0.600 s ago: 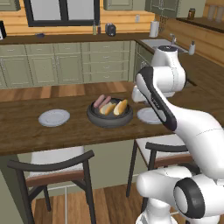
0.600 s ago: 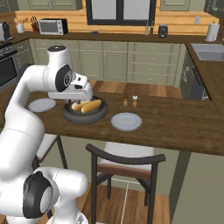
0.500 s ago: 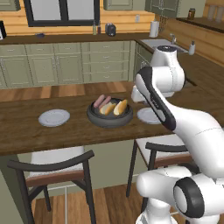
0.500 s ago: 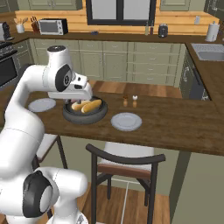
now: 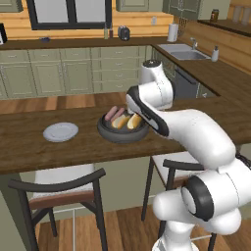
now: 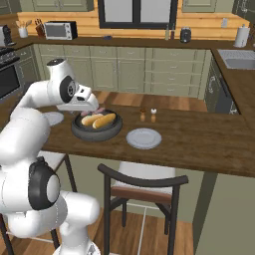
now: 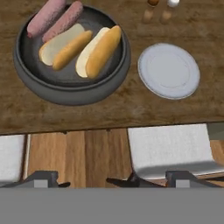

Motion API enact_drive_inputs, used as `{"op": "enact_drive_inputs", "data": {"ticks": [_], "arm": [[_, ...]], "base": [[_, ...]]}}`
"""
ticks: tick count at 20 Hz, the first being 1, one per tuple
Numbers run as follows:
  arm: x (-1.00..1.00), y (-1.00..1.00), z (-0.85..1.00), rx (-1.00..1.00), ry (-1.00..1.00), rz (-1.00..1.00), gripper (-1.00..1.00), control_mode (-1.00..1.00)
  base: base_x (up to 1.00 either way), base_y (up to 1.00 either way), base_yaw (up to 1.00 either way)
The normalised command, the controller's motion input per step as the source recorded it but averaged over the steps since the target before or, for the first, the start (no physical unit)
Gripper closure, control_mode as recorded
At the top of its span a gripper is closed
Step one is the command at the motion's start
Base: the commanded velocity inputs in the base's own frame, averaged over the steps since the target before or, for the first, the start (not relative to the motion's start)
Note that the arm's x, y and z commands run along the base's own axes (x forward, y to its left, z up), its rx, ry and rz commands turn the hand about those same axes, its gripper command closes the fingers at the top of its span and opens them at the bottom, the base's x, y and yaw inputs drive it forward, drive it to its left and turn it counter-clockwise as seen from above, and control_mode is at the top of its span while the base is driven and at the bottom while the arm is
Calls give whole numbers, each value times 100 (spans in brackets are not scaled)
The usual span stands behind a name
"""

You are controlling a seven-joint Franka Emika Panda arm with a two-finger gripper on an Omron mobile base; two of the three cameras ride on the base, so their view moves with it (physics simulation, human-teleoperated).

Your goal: Place one bun and one sausage from the bowl on each plate.

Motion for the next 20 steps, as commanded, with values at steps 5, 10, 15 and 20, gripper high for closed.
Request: {"op": "enact_drive_inputs", "data": {"ticks": [5,10,15,20], "arm": [[74,33,-58,-3,10,-4,-100,-100],[68,-30,-59,10,2,1,-100,-100],[2,-66,-28,20,-15,8,-100,-100],[62,0,-38,14,-1,0,-100,-100]], "base": [[0,0,0],[0,0,0],[0,0,0],[0,0,0]]}}
